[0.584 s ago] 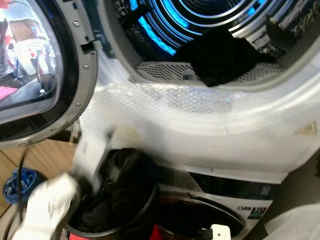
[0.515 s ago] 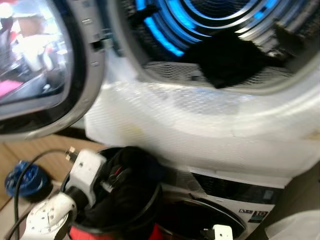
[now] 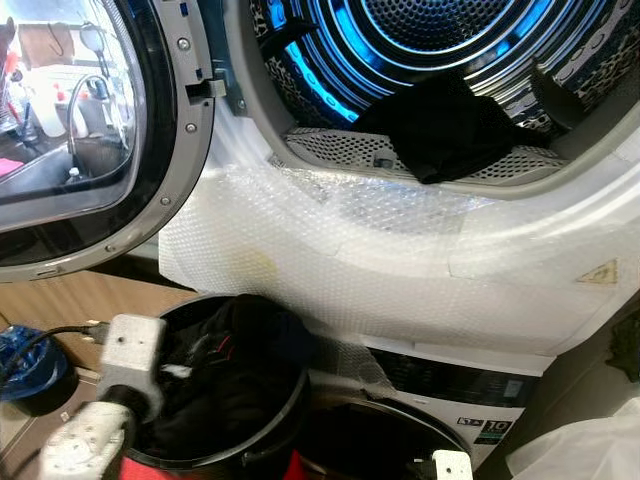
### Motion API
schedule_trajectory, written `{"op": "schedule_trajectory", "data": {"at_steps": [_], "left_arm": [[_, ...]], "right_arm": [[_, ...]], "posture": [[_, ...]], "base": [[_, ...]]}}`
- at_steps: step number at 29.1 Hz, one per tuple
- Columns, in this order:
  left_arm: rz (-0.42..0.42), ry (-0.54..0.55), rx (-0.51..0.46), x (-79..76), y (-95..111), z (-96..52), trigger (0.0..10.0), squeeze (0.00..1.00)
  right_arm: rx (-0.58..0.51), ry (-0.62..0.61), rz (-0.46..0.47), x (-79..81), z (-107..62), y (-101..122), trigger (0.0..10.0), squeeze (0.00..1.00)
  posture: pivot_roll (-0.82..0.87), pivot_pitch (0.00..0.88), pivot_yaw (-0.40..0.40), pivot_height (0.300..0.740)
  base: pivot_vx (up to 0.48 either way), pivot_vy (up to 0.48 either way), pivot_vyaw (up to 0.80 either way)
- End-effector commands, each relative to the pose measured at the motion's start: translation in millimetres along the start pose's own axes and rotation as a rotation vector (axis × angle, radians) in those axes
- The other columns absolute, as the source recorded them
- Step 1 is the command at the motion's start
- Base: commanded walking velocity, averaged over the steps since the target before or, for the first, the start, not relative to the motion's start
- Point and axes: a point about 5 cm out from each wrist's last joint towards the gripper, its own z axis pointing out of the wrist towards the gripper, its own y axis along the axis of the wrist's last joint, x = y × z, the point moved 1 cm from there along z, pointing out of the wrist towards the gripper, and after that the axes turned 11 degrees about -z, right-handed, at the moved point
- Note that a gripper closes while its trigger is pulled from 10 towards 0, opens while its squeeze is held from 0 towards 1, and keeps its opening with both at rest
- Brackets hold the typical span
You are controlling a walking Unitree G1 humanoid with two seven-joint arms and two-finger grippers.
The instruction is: Clothes washing
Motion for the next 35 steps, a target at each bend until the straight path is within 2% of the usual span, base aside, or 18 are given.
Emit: {"op": "schedule_trajectory", "data": {"at_steps": [1, 5, 6, 7, 8, 10, 13, 14, 18, 19, 20, 22, 23, 32, 35], "left_arm": [[0.004, -0.024, 0.037, 7.5, -9, 0.2, 10.0, 0.00], [-0.009, -0.083, 0.091, 10.5, -19, 1.0, 10.0, 0.00], [-0.011, -0.099, 0.102, 9.9, -20, 1.4, 10.0, 0.31], [-0.010, -0.098, 0.100, 10.9, -19, 2.6, 10.0, 0.92], [-0.007, -0.098, 0.088, 11.3, -16, 4.8, 10.0, 1.00], [-0.046, -0.109, 0.054, 11.3, -11, 15.9, 10.0, 1.00], [-0.068, -0.137, 0.032, 8.4, -9, 22.7, 10.0, 1.00], [-0.075, -0.175, 0.013, 4.8, -5, 26.9, 10.0, 1.00], [-0.121, -0.236, 0.011, 1.8, -5, 37.4, 10.0, 1.00], [-0.134, -0.268, 0.026, -0.7, -5, 40.6, 10.0, 0.77], [-0.145, -0.324, 0.035, -6.8, -5, 42.8, 10.0, 0.00], [-0.149, -0.357, 0.046, -10.1, -5, 44.4, 10.0, 0.00], [-0.102, -0.345, 0.075, -8.8, -9, 46.2, 10.0, 0.00], [-0.098, -0.284, 0.198, -2.8, -30, 48.6, 10.0, 0.00], [-0.093, -0.278, 0.206, -2.7, -31, 49.0, 10.0, 0.00]], "right_arm": [[0.017, 0.007, -0.005, 0.7, -0.5, -3, 10.0, 0.00], [0.014, 0.011, -0.012, 0.3, 0.0, -1, 10.0, 0.00], [0.012, 0.011, -0.013, -0.1, 0.2, -1, 10.0, 0.00], [0.010, 0.011, -0.014, -0.7, 0.4, 0, 10.0, 0.00], [0.008, 0.009, -0.014, -1.6, 0.6, 1, 10.0, 0.00], [0.006, 0.009, -0.027, -4.5, 0.8, 2, 10.0, 0.00], [0.003, 0.009, -0.031, -6.8, 0.9, 4, 10.0, 0.00], [-0.001, 0.011, -0.038, -7.9, 1.1, 5, 10.0, 0.00], [-0.007, 0.029, -0.063, -9.8, 1.3, 7, 10.0, 0.00], [-0.009, 0.032, -0.069, -10.8, 1.4, 8, 10.0, 0.00], [-0.010, 0.030, -0.070, -12.5, 1.4, 9, 10.0, 0.00], [-0.011, 0.030, -0.071, -13.8, 1.5, 9, 10.0, 0.00], [-0.014, 0.033, -0.066, -14.5, 1.7, 10, 10.0, 0.00], [-0.020, 0.028, -0.035, -16.4, 1.1, 10, 10.0, 0.00], [-0.019, 0.030, -0.033, -16.3, 1.0, 10, 10.0, 0.00]], "posture": [[0.24, 0.000, 0.031, 0.740], [0.23, 0.000, 0.025, 0.740], [0.23, 0.000, 0.020, 0.740], [0.23, 0.000, 0.017, 0.740], [0.23, 0.000, 0.014, 0.740], [0.22, 0.000, 0.000, 0.740], [0.22, 0.000, -0.015, 0.740], [0.22, 0.000, -0.021, 0.740], [0.21, 0.000, -0.045, 0.740], [0.21, 0.000, -0.052, 0.740], [0.20, 0.000, -0.057, 0.740], [0.20, 0.000, -0.059, 0.740], [0.19, 0.000, -0.058, 0.740], [0.17, 0.000, -0.046, 0.740], [0.17, 0.000, -0.043, 0.740]], "base": [[0.000, 0.000, 0.00], [0.000, 0.000, 0.00], [0.000, 0.000, 0.00], [0.000, 0.000, 0.00], [0.000, 0.000, 0.00], [0.000, 0.000, 0.00], [0.000, 0.000, 0.00], [0.000, 0.000, 0.00], [0.000, 0.000, 0.00], [0.000, 0.000, 0.00], [0.000, 0.000, 0.00], [0.000, 0.000, 0.00], [0.000, 0.000, 0.00], [0.000, 0.000, 0.00], [0.000, 0.000, 0.00]]}}
